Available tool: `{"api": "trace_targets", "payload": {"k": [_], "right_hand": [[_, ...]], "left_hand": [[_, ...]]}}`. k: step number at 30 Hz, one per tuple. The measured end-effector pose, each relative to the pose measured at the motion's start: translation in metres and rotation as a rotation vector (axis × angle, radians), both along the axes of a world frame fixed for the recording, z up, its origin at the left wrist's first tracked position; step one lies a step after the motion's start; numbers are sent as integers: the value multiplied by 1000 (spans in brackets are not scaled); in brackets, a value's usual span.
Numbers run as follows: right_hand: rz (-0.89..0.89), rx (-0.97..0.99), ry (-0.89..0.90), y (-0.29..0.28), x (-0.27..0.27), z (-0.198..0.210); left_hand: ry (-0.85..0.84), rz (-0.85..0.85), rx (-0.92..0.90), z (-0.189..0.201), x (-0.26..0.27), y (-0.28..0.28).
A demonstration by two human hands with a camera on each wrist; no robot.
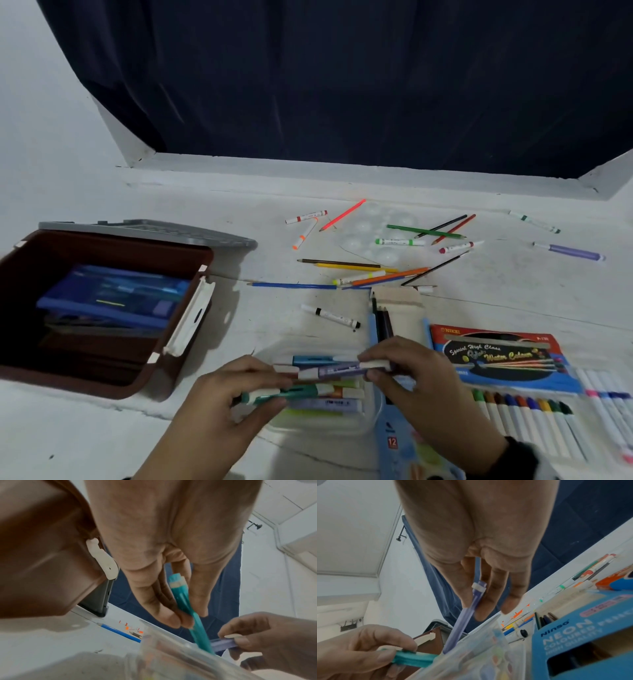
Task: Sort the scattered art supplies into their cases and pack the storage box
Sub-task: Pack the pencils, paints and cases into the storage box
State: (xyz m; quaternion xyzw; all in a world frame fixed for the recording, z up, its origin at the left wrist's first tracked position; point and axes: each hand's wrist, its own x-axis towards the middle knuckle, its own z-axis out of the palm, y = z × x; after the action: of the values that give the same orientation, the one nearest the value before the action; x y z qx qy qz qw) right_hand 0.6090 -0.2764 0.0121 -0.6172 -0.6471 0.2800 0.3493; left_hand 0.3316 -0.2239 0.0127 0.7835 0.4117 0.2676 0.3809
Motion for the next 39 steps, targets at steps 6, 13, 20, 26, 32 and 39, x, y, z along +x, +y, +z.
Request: {"api": "trace_targets", "payload": {"k": [6,13,20,26,32,39], "right_hand": [[34,28,-167,2,-13,-5],[151,43,-395,13,-22,-8],[184,5,-526,15,-32,-8],[195,-31,-473,11,-31,2],[144,32,-283,4,-5,10],[132,58,-103,-10,50,27]], "left_hand": [[148,-60,161,-9,-4,9],[207,-155,279,-17,9,16],[289,-148,268,-18,16,16],[297,-112,243,-16,23,14],[218,-7,242,-6,43,1],[72,99,176,23,102,-27]]}}
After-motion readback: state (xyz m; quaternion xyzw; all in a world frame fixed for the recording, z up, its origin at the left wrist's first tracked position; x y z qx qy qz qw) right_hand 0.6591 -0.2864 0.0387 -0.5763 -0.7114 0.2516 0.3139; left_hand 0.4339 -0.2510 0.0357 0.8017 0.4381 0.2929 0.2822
